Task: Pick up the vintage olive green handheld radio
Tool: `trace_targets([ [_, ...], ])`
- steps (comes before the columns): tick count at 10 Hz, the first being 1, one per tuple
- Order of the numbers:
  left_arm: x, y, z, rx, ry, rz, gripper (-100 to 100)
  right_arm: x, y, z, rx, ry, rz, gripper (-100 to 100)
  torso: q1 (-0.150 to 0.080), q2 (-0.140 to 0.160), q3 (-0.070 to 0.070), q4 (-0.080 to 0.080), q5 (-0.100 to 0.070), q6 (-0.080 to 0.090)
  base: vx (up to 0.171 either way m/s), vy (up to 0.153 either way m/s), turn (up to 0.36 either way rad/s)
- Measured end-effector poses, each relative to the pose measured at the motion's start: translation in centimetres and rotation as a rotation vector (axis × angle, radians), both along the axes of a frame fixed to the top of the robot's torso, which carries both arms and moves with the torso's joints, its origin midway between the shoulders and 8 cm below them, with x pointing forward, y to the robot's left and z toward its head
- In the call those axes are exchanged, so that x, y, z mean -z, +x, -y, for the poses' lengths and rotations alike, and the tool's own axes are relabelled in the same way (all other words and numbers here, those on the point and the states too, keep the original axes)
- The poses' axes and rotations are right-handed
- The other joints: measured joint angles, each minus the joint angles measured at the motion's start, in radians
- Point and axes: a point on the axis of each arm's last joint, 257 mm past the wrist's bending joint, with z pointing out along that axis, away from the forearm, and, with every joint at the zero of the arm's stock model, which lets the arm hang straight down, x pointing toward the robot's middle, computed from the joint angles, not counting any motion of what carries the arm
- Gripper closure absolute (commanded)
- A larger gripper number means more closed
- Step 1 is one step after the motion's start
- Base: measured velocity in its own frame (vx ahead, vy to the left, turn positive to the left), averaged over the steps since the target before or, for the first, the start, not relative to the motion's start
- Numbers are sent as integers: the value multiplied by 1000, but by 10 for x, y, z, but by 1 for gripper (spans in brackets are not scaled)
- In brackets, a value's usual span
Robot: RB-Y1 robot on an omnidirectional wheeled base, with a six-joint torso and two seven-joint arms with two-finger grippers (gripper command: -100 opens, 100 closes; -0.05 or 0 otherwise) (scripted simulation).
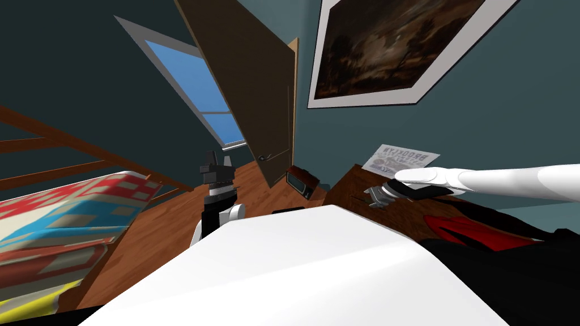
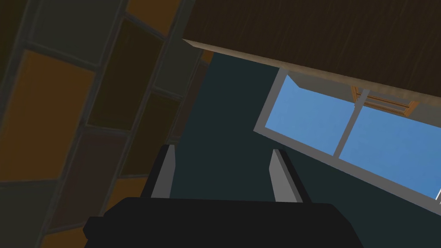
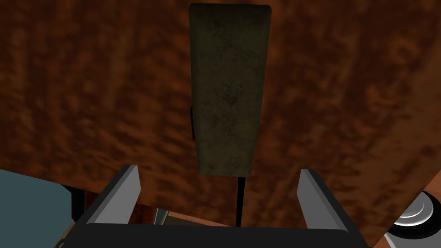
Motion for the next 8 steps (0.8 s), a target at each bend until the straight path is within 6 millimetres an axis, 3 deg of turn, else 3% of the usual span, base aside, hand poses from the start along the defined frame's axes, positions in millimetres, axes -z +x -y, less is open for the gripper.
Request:
trace_targets([
  [6,0,0,0,0,0,0,0,22,-10,-14,-26,1,1,-100,0,-1,0,0,0,0,40,-15,-36],
  [7,0,0,0,0,0,0,0,23,-9,-14,-26,-1,4,100,0,0,0,0,0,0,0,0,0],
  [8,0,0,0,0,0,0,0,22,-9,-14,-26,-1,4,100,1,1,1,0,0,0,0,0,0],
])
